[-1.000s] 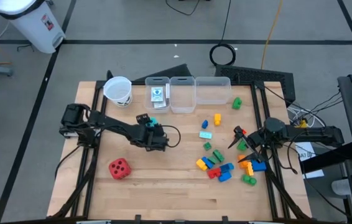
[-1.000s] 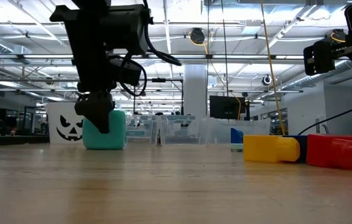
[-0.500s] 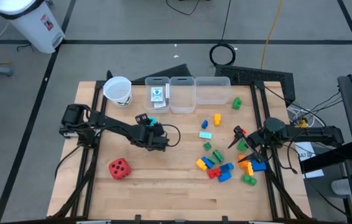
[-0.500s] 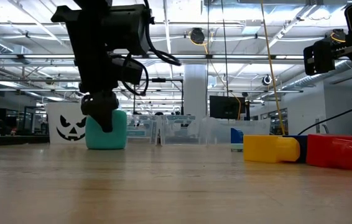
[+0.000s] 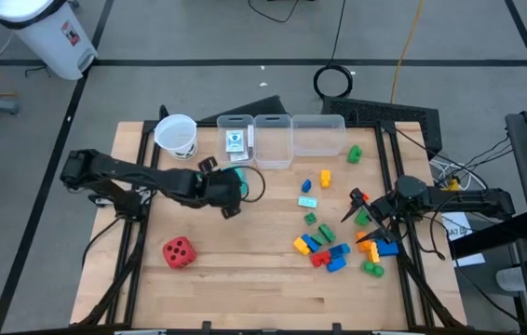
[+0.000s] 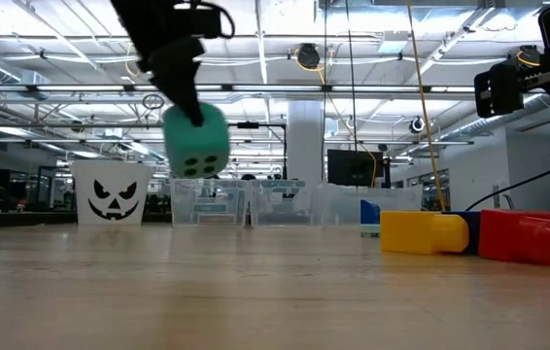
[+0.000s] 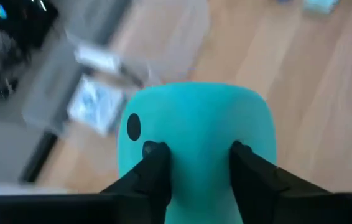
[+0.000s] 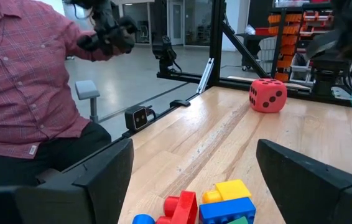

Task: Pick & Place Toys
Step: Put the light blue dice into the middle transparent bin

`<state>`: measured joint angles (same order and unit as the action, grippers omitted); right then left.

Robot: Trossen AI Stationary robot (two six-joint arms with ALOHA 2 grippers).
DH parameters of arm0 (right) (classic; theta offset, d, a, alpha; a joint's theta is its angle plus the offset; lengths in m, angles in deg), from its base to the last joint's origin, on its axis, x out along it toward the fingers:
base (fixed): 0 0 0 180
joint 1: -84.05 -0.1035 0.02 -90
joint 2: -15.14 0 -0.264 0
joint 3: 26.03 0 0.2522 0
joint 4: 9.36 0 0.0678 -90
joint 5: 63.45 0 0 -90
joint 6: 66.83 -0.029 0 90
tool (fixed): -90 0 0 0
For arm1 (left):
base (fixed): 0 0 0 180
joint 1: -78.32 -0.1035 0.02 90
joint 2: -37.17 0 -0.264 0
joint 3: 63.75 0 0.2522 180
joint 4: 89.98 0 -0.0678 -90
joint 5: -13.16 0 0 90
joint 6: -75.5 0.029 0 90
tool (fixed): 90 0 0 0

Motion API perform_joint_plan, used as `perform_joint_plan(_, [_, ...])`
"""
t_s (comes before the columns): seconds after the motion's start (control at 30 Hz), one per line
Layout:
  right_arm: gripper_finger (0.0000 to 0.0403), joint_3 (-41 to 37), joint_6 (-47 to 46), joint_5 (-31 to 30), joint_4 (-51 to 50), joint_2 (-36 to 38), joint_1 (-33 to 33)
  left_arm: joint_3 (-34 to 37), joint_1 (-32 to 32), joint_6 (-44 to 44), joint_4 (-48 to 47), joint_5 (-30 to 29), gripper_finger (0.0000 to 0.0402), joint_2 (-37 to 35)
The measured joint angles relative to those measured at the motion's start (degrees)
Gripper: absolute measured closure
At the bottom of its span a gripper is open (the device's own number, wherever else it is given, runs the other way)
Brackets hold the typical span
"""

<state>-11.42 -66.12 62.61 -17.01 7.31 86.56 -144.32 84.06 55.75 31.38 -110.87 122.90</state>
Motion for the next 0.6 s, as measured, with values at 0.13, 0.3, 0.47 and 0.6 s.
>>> perform_joint_plan(0.13, [0.0088, 0.0, 0.0, 0.0, 0.0, 0.0, 0.0, 0.0, -2.8, 10.2, 10.7, -0.6, 0.0284, -0.5])
perform_joint_plan(0.3, [0.0088, 0.0, 0.0, 0.0, 0.0, 0.0, 0.0, -0.1, -8.7, 25.0, 24.0, -0.5, 0.0287, 1.2])
perform_joint_plan(0.47, [0.0088, 0.0, 0.0, 0.0, 0.0, 0.0, 0.0, -0.1, -15.8, 40.7, 37.6, 2.0, 0.0287, 5.0])
perform_joint_plan(0.6, [0.0088, 0.0, 0.0, 0.0, 0.0, 0.0, 0.0, -0.1, -21.4, 47.3, 46.1, 8.7, 0.0287, 9.5])
